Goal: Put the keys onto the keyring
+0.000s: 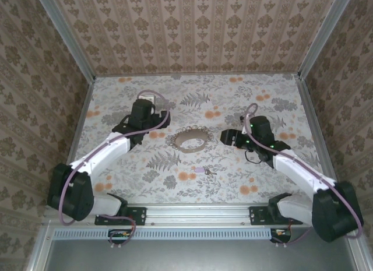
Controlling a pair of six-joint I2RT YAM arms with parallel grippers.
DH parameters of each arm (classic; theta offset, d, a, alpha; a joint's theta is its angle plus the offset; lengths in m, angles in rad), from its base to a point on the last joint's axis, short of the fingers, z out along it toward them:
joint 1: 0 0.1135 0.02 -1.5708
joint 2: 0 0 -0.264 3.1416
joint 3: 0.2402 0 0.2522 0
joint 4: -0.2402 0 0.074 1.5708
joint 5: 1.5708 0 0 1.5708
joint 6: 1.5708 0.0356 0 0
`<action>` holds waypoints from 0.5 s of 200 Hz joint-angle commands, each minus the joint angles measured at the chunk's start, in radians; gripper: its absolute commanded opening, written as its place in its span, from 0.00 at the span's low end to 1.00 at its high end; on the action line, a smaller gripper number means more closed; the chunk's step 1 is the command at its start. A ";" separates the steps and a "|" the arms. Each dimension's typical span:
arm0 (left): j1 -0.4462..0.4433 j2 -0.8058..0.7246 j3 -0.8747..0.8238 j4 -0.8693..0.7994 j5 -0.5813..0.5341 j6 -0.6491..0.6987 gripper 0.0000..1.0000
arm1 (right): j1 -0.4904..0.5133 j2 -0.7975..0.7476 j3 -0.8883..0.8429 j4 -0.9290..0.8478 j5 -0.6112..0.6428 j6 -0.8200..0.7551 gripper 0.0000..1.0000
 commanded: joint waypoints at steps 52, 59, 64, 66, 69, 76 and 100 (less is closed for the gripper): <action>-0.013 0.104 0.097 0.007 0.074 -0.063 0.94 | 0.069 0.285 0.042 0.201 -0.129 0.088 0.53; -0.013 0.112 0.100 0.013 0.079 -0.065 0.94 | 0.073 0.310 0.052 0.208 -0.132 0.089 0.52; -0.013 0.117 0.101 0.017 0.082 -0.068 0.94 | 0.075 0.329 0.059 0.212 -0.132 0.088 0.52; -0.013 0.119 0.103 0.018 0.083 -0.069 0.93 | 0.076 0.335 0.061 0.213 -0.132 0.088 0.51; -0.013 0.121 0.103 0.021 0.083 -0.068 0.94 | 0.077 0.346 0.066 0.216 -0.134 0.086 0.51; -0.013 0.129 0.106 0.023 0.086 -0.067 0.94 | 0.078 0.370 0.075 0.226 -0.142 0.086 0.49; -0.011 0.146 0.116 0.026 0.087 -0.066 0.94 | 0.081 0.441 0.101 0.253 -0.149 0.087 0.49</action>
